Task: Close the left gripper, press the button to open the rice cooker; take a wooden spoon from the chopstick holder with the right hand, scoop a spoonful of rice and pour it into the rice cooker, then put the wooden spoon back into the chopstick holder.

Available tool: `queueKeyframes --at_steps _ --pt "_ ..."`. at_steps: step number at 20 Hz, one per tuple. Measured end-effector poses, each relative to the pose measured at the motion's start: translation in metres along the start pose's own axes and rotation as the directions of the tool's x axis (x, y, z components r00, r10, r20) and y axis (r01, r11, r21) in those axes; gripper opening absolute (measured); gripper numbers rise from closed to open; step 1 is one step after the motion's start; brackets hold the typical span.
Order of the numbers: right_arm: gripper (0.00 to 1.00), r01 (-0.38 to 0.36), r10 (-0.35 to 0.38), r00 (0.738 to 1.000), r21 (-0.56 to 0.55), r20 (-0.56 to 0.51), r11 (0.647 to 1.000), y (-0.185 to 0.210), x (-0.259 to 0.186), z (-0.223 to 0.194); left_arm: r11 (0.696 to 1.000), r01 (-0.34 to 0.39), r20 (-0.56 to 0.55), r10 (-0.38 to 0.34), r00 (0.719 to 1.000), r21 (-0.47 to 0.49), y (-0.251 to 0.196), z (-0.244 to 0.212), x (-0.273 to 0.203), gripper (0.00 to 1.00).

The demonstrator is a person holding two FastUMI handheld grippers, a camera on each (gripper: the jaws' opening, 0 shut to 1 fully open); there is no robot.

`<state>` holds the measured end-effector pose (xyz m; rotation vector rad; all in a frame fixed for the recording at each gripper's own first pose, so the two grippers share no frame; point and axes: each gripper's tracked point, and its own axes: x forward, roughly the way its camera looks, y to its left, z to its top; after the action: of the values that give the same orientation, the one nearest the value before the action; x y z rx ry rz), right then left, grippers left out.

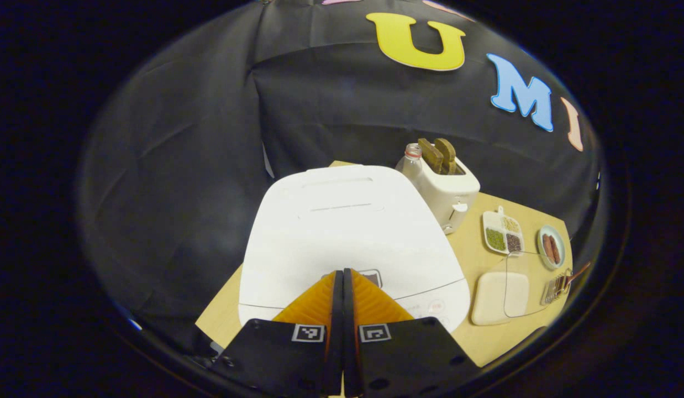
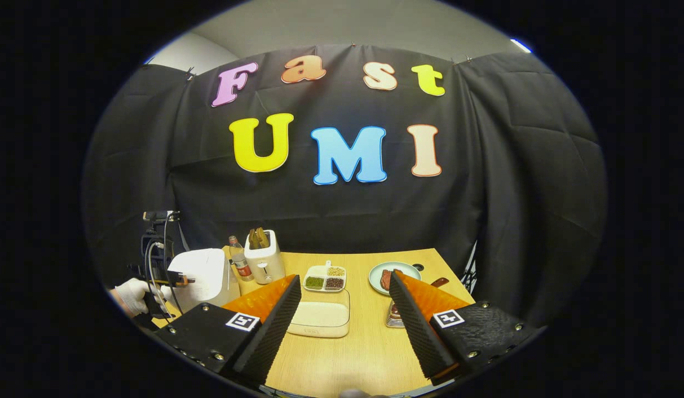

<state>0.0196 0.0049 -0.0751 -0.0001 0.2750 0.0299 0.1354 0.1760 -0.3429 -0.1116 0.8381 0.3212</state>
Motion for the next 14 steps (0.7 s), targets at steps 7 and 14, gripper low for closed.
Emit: queueKeyframes --at_steps 7,14 --pt "0.98 0.016 -0.016 1.0 -0.034 0.014 0.999 -0.003 -0.003 0.008 0.997 -0.075 0.061 0.072 0.996 0.038 0.0 0.008 -0.007 0.09" --pt "0.98 0.019 -0.018 0.999 -0.043 0.029 0.999 -0.003 -0.002 0.01 0.992 -0.112 0.434 0.078 0.897 0.051 -0.006 0.077 -0.068 0.1"
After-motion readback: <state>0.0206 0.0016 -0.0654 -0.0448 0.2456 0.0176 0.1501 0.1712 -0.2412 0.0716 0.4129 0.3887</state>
